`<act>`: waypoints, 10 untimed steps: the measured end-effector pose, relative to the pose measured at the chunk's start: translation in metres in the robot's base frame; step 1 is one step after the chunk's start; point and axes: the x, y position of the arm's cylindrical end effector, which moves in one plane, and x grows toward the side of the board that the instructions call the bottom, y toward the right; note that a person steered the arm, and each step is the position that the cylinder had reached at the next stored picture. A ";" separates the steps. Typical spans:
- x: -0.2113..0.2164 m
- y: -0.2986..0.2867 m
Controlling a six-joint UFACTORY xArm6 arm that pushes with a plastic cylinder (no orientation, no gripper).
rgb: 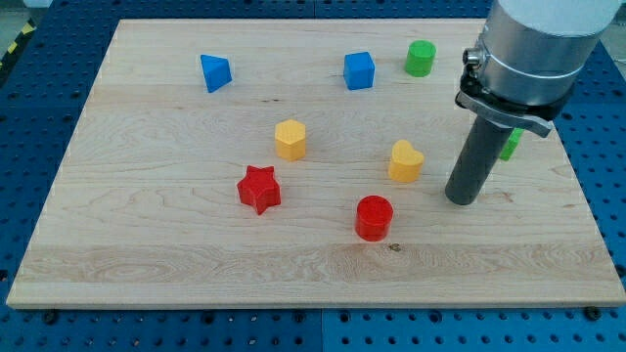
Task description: Slide the red circle to the red star
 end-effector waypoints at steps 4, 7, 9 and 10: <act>0.021 -0.041; 0.021 -0.099; 0.034 -0.091; 0.037 -0.111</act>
